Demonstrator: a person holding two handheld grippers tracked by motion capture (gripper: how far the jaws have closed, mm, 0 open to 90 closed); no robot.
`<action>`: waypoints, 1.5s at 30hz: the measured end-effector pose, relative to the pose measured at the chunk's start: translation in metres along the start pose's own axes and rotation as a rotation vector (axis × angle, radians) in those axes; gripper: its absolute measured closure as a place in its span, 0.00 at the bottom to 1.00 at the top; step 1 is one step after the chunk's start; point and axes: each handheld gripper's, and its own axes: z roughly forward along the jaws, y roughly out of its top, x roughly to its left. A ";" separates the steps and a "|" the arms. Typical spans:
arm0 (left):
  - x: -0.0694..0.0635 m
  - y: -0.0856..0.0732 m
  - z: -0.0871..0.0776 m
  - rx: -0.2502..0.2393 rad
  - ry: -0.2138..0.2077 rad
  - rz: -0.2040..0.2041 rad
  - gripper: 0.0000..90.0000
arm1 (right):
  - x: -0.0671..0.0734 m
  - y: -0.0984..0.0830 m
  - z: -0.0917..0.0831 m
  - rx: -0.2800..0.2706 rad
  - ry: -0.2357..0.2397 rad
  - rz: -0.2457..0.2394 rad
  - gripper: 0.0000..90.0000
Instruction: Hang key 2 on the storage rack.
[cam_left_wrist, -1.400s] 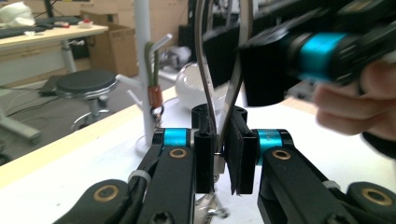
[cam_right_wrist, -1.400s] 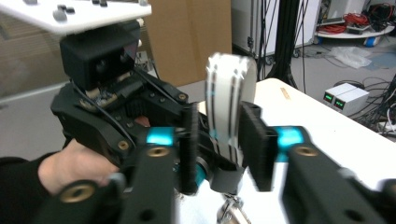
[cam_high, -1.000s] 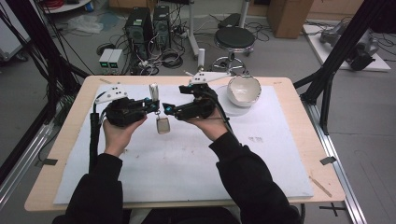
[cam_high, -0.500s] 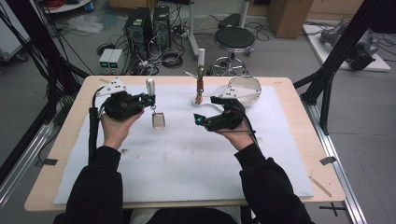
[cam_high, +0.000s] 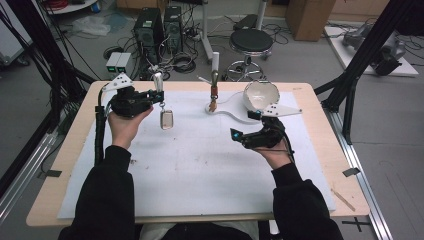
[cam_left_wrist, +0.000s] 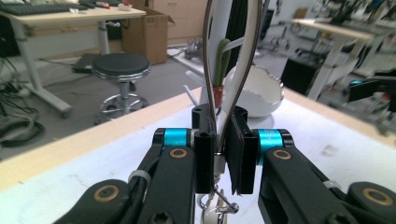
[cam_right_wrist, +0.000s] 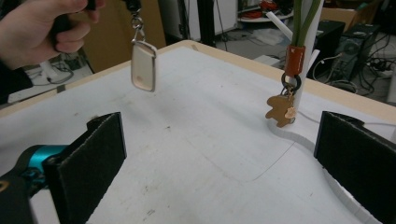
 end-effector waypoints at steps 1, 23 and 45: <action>0.000 0.004 0.004 0.011 0.001 0.009 0.91 | -0.001 -0.002 -0.002 0.007 -0.005 0.001 0.01; 0.037 0.030 0.057 0.040 0.002 -0.018 0.91 | -0.029 -0.052 -0.053 0.016 -0.080 0.056 0.01; 0.047 0.031 0.092 -0.017 0.109 -0.116 0.91 | -0.019 -0.100 -0.068 0.095 -0.154 0.044 0.01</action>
